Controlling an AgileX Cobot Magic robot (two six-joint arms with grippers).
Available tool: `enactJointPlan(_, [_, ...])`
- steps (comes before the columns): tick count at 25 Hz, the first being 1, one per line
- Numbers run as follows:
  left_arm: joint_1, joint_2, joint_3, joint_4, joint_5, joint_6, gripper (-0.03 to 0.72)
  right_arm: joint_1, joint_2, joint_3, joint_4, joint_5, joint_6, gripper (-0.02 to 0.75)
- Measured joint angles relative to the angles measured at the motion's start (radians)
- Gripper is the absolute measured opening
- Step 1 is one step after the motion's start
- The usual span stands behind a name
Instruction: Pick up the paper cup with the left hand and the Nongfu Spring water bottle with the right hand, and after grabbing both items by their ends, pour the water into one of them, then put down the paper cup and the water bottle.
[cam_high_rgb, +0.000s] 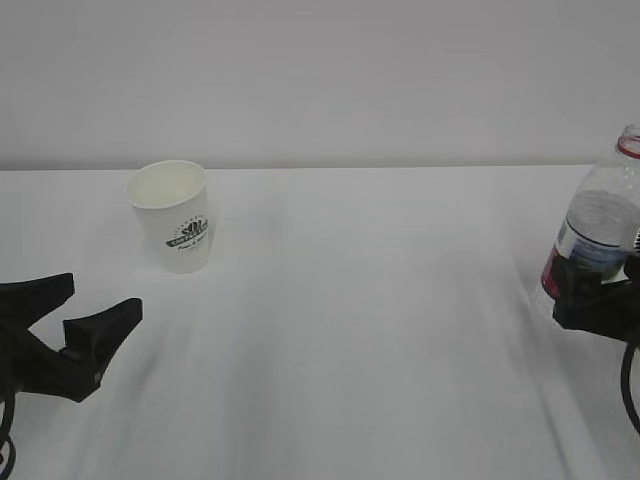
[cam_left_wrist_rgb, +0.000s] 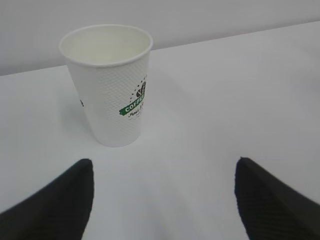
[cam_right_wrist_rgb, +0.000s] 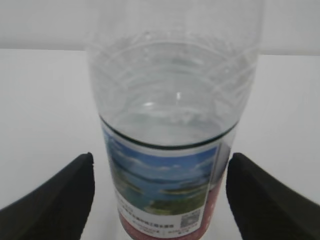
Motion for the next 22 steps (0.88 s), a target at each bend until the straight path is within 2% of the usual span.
enactJointPlan(22, [0.0, 0.0, 0.0, -0.026, 0.0, 0.0, 0.626, 0.0, 0.093, -0.116, 0.052, 0.0, -0.012, 0.596])
